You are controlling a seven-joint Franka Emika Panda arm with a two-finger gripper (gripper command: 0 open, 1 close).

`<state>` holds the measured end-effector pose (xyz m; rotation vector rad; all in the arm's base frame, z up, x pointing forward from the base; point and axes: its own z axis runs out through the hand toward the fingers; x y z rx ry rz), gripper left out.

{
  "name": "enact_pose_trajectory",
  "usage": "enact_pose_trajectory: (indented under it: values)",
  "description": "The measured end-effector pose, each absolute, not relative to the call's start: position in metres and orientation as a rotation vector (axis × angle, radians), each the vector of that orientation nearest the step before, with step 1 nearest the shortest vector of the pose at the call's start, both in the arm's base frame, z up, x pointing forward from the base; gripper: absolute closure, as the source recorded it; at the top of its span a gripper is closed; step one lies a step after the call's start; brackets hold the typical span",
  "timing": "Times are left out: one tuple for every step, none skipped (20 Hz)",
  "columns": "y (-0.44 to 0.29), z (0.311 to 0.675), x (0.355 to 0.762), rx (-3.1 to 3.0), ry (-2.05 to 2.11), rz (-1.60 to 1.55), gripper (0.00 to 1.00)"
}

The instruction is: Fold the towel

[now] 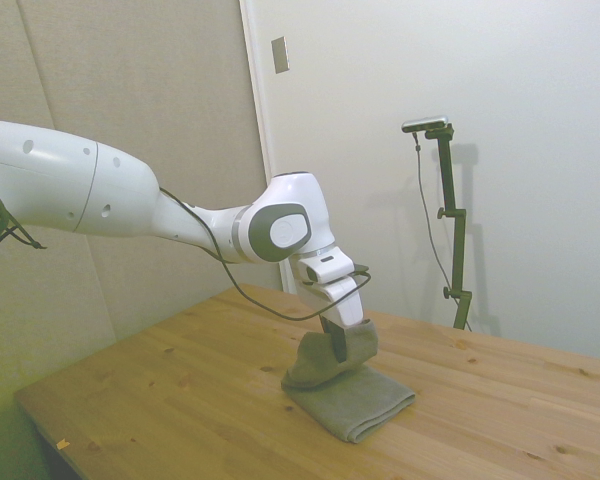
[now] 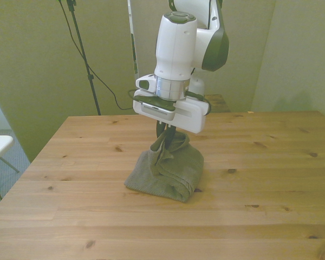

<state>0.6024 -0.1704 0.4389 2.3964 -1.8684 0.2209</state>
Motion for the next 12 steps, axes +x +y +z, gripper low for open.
enact_pose_trajectory:
  values:
    - [-0.1741,0.4388,0.6013,2.394,-1.871,0.22,0.0]
    - [-0.1771,0.4388,0.6004,2.392,-1.872,0.219,0.0]
    - [-0.1794,0.4388,0.5997,2.391,-1.873,0.219,0.0]
    - [-0.1808,0.4389,0.5993,2.39,-1.874,0.22,0.0]
    - [-0.1816,0.4389,0.5991,2.39,-1.873,0.22,0.0]
    - [-0.182,0.439,0.5991,2.391,-1.873,0.221,0.0]
    - [-0.182,0.439,0.5991,2.391,-1.872,0.221,0.0]
    - [-0.182,0.4391,0.5991,2.392,-1.871,0.222,0.0]
    - [-0.1818,0.4393,0.5992,2.394,-1.869,0.222,0.0]
    - [-0.1813,0.4398,0.5992,2.397,-1.867,0.223,0.0]
    - [-0.1801,0.4407,0.5994,2.4,-1.864,0.225,0.0]
    - [-0.1778,0.4425,0.5997,2.406,-1.86,0.229,0.0]
